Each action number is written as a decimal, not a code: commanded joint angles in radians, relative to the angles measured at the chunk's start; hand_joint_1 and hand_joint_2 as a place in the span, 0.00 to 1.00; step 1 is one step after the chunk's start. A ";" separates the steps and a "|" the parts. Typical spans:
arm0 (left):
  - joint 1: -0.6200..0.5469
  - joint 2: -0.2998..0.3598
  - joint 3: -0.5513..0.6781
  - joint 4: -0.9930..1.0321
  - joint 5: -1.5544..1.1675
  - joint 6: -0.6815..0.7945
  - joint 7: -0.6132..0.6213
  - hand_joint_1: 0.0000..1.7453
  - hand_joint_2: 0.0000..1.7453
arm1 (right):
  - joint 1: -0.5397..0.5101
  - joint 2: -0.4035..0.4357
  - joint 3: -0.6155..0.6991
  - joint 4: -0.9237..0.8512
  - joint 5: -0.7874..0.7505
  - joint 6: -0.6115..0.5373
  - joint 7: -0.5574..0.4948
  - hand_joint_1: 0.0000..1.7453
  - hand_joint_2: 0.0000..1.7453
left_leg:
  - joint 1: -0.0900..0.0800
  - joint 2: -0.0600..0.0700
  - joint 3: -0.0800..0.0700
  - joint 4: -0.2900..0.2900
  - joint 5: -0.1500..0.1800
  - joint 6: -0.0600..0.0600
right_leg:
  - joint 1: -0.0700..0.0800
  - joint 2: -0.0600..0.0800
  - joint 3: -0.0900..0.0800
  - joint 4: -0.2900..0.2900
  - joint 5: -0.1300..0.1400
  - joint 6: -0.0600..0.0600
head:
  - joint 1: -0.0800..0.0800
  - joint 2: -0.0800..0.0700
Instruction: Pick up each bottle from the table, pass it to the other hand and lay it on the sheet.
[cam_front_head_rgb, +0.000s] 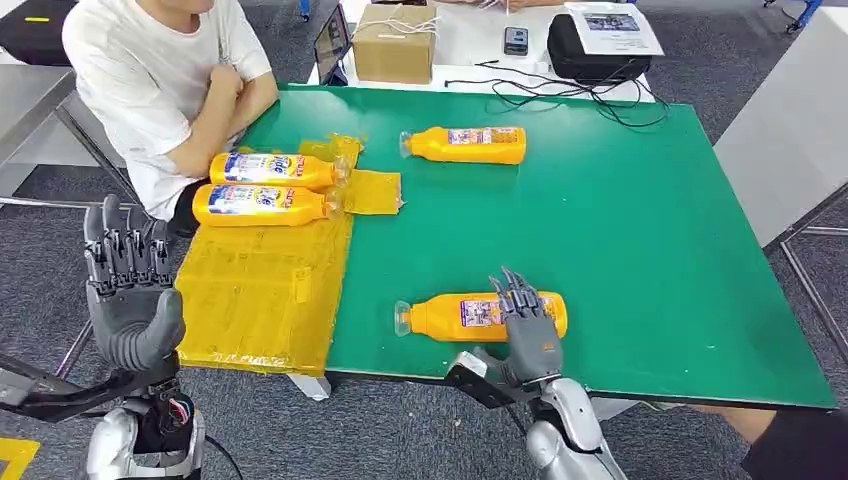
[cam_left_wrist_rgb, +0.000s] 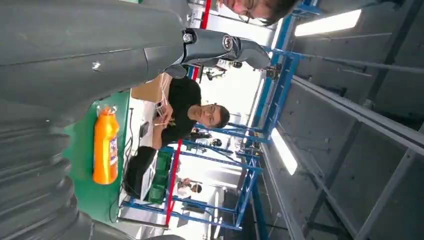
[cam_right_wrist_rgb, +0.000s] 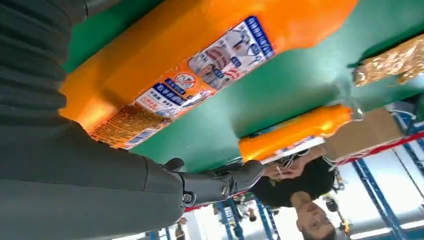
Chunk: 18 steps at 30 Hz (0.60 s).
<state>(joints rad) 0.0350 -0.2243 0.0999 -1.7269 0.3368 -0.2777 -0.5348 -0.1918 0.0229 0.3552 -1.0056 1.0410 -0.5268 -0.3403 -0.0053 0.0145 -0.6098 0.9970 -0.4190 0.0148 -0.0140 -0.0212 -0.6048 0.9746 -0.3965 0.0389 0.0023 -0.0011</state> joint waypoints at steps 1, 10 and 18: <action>0.008 0.025 -0.007 0.037 -0.004 0.005 0.010 0.00 1.00 | -0.060 -0.022 -0.032 0.084 0.046 0.047 0.096 0.00 1.00 | 0.001 -0.001 0.005 -0.001 -0.002 -0.001 | 0.001 0.002 0.005 -0.001 -0.002 -0.001 | 0.000 0.000; 0.045 0.015 0.010 0.044 -0.019 0.005 0.038 0.00 1.00 | -0.099 -0.060 -0.063 0.109 0.170 0.065 0.221 0.00 1.00 | 0.001 0.000 0.004 0.000 -0.002 -0.001 | 0.001 0.002 0.004 -0.001 -0.001 -0.001 | 0.000 0.000; 0.074 0.022 0.014 0.053 -0.039 0.018 0.055 0.00 1.00 | -0.144 -0.060 -0.051 0.233 0.183 0.161 0.264 0.00 1.00 | 0.000 0.000 0.003 -0.001 -0.001 -0.001 | 0.000 0.002 0.003 -0.001 -0.001 -0.001 | 0.000 0.000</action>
<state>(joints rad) 0.1012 -0.2232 0.1060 -1.7273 0.3129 -0.2736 -0.4918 -0.2454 -0.0275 0.3059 -0.9527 1.2115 -0.4251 -0.1069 -0.0054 0.0144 -0.6101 0.9970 -0.4191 0.0148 -0.0140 -0.0213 -0.6047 0.9746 -0.3965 0.0390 0.0019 -0.0011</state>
